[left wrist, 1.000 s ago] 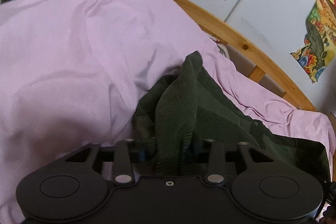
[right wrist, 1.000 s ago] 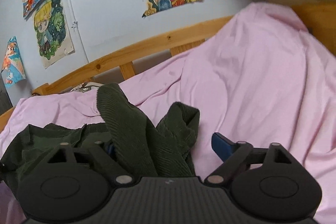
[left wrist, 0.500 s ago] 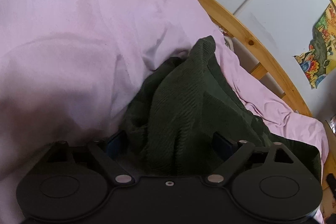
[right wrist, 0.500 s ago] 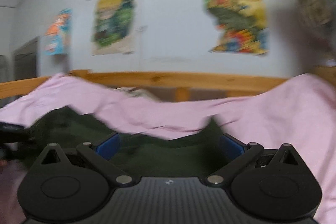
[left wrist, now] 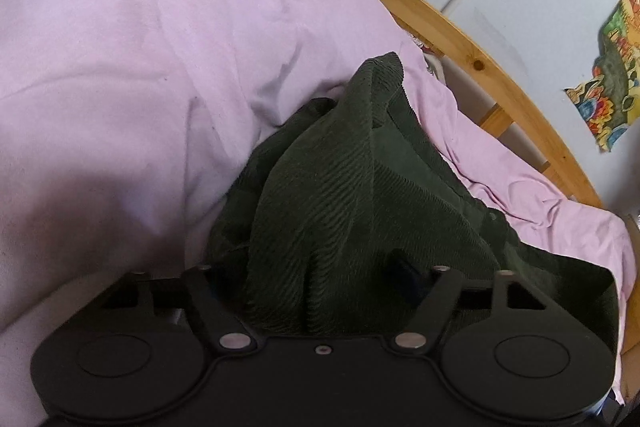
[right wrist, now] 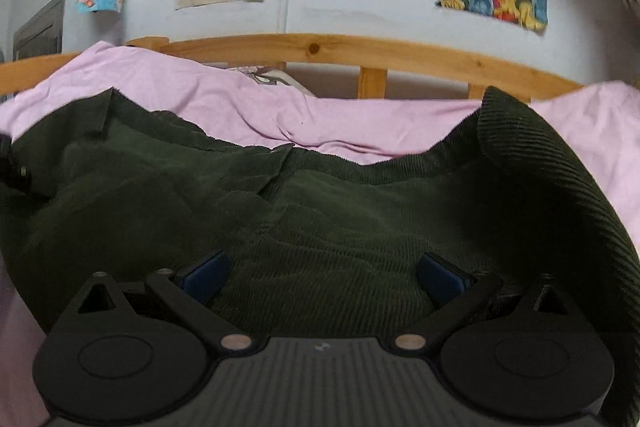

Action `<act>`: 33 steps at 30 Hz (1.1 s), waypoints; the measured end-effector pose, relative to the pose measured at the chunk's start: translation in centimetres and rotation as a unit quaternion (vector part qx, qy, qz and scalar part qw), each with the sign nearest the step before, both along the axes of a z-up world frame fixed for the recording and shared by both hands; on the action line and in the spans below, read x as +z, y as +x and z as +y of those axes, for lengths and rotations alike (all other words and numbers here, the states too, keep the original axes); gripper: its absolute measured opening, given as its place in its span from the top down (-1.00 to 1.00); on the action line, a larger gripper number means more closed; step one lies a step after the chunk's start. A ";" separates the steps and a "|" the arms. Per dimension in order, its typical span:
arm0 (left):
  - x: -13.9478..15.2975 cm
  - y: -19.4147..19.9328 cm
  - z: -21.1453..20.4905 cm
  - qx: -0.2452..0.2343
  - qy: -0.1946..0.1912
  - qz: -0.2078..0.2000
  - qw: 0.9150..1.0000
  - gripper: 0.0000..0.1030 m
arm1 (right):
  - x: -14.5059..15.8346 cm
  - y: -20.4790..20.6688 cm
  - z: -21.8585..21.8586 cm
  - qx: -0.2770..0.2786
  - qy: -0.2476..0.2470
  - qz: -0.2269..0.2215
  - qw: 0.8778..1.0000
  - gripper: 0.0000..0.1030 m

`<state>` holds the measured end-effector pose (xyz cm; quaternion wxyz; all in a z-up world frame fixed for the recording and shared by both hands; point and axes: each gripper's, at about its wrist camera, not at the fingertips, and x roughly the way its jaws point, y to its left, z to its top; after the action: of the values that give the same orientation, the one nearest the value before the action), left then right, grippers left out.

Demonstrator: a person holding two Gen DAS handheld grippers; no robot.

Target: Fold large clothes

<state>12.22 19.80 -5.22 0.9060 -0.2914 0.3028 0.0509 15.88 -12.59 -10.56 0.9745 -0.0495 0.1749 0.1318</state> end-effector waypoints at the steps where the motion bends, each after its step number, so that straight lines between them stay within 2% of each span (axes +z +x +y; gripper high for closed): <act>1: 0.1 -0.1 -0.2 0.005 0.004 -0.004 1.000 -0.21 | -0.4 -0.1 0.0 0.008 0.012 -0.007 1.000 -0.99; 4: 0.7 -0.3 -0.5 0.011 0.016 -0.017 1.000 0.19 | -0.5 0.2 -0.5 0.012 0.030 0.000 0.999 -0.99; 8: 2.2 -0.5 -1.5 0.007 0.034 -0.035 0.999 0.35 | -0.1 0.4 -1.7 0.026 0.070 0.015 0.997 -0.99; 12: 4.4 -0.1 -3.8 -0.019 0.063 -0.059 0.996 0.51 | 1.1 -0.2 -3.7 0.007 0.119 0.002 0.993 -0.99; 15: 7.0 0.3 -6.6 -0.063 0.096 -0.091 0.989 0.54 | 2.4 0.2 -5.7 0.000 0.161 0.006 0.987 -0.99; 17: 9.0 0.6 -9.0 -0.105 0.121 -0.116 0.980 0.55 | 3.5 0.6 -8.0 0.009 0.222 0.016 0.975 -0.99; 18: 9.9 0.7 -10.3 -0.128 0.133 -0.128 0.974 0.55 | 3.9 0.8 -9.3 0.024 0.265 0.021 0.964 -0.99; 20: 11.4 1.1 -13.5 -0.179 0.165 -0.145 0.959 0.55 | 4.4 1.1 -12.3 0.072 0.370 0.034 0.925 -0.99; 22: 12.2 1.3 -16.6 -0.229 0.192 -0.156 0.942 0.56 | 4.3 2.1 -14.5 0.124 0.456 0.071 0.878 -0.99; 24: 12.6 1.3 -19.5 -0.280 0.214 -0.159 0.922 0.57 | 3.3 2.7 -16.3 0.155 0.533 0.090 0.827 -0.99; 25: 12.4 1.3 -21.1 -0.304 0.224 -0.158 0.912 0.58 | 2.7 3.0 -17.0 0.166 0.573 0.097 0.797 -0.99; 27: 11.7 0.9 -23.9 -0.346 0.244 -0.155 0.892 0.58 | 1.5 3.8 -17.9 0.170 0.614 0.114 0.762 -1.00; 28: 11.2 0.3 -24.9 -0.365 0.252 -0.153 0.883 0.59 | 1.1 4.2 -18.1 0.170 0.621 0.125 0.755 -1.00; 29: 10.7 0.0 -26.0 -0.381 0.261 -0.151 0.874 0.59 | 0.9 4.6 -18.2 0.167 0.621 0.130 0.755 -1.00; 31: 9.7 -0.8 -27.9 -0.411 0.280 -0.149 0.854 0.59 | 0.6 5.2 -18.5 0.160 0.613 0.141 0.761 -1.00; 33: 8.5 -2.1 -29.6 -0.444 0.303 -0.148 0.830 0.59 | 0.4 5.6 -18.6 0.154 0.610 0.143 0.764 -1.00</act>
<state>10.16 -9.79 3.32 0.9077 0.1600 0.2310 -0.3118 21.44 -31.22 -10.12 0.7292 0.5488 0.1851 0.3644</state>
